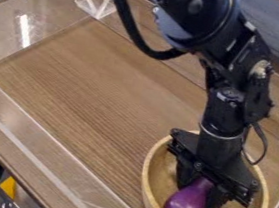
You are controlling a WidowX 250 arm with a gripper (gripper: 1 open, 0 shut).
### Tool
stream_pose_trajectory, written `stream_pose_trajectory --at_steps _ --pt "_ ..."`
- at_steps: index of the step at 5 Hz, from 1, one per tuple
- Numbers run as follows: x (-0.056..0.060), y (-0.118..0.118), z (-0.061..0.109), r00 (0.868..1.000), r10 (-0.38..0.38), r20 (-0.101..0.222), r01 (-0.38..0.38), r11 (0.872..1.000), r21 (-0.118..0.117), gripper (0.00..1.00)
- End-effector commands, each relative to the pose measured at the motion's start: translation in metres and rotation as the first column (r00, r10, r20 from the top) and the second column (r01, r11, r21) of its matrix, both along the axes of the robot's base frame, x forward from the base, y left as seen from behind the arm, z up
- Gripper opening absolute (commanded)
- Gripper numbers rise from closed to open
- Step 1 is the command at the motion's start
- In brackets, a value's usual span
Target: Remove the purple eggplant from inside the brown bowl and put it on the table
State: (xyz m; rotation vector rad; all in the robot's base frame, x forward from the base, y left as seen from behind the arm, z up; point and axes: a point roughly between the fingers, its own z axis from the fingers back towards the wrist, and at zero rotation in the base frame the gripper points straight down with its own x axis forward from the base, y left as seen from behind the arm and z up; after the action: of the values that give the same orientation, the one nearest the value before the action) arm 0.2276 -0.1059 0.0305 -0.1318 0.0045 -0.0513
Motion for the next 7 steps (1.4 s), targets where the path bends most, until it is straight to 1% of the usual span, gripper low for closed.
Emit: stream_pose_trajectory --at_steps 1,3,4,5,6,7 --pt "0.001 -0.004 0.007 0.999 0.042 0.034 -0.042 0.999 -0.012 0.0" --pt "-0.001 0.01 0.03 1.0 -0.003 0.031 0.003 1.0 -0.004 0.0" --pt "0.009 0.011 0.048 0.998 0.016 0.054 -0.016 1.0 0.005 0.0" --pt "0.017 0.007 0.055 0.998 0.023 0.06 -0.024 1.0 0.015 0.0" --pt "0.007 0.009 0.043 0.998 -0.039 0.058 0.038 0.999 0.022 0.0" --pt "0.001 0.012 0.035 0.994 -0.096 0.06 0.094 0.995 0.028 0.0"
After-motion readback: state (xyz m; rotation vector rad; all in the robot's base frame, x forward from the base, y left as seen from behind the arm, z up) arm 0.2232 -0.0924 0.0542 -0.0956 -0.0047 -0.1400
